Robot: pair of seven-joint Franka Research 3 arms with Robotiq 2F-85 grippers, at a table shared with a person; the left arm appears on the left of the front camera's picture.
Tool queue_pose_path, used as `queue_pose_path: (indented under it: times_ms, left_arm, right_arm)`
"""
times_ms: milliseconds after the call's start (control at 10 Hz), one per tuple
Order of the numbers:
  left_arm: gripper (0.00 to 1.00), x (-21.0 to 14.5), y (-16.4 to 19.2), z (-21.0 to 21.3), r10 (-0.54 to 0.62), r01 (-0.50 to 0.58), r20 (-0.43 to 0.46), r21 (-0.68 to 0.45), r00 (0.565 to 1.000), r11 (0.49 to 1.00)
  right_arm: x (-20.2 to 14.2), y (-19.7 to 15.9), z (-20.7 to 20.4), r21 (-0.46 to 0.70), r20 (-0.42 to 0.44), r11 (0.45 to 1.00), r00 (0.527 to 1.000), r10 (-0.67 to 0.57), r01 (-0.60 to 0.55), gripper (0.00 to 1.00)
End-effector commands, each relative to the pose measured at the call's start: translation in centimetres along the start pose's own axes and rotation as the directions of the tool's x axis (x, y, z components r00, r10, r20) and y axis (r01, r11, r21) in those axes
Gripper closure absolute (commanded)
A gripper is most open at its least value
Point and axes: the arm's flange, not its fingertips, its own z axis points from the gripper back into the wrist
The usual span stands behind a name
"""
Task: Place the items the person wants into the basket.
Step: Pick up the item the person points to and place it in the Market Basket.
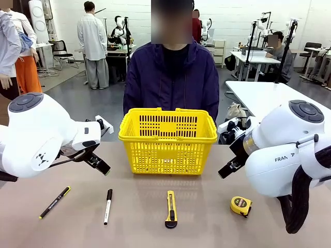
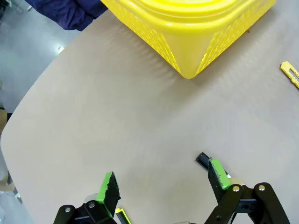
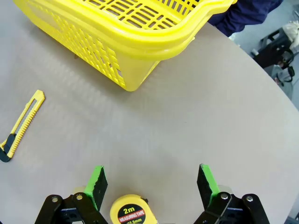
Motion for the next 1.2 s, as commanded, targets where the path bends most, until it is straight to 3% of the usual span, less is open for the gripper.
queue_pose_path:
  times_ms: [0,900,1000,1100]
  left_arm:
    - [0.00,0.0,0.0,0.0,0.000,0.000,0.000,0.000,1.000,1.000]
    - [0.00,0.0,0.0,0.0,0.000,0.000,0.000,0.000,1.000,1.000]
    - [0.00,0.0,0.0,0.0,0.000,0.000,0.000,0.000,1.000,1.000]
    - [0.00,-0.3,-0.4,4.0,-0.084,0.083,0.009,0.043,0.996,0.996]
  right_arm:
    - [0.0,0.0,0.0,0.000,0.000,1.000,1.000,0.000,0.000,0.00]
    - [0.0,0.0,0.0,0.000,0.000,1.000,1.000,0.000,0.000,0.00]
    - [-0.4,0.9,2.4,-0.006,0.032,0.997,0.997,0.071,-0.071,0.00]
    - [-1.0,1.7,5.8,-0.034,0.035,0.996,0.996,0.084,-0.082,0.00]
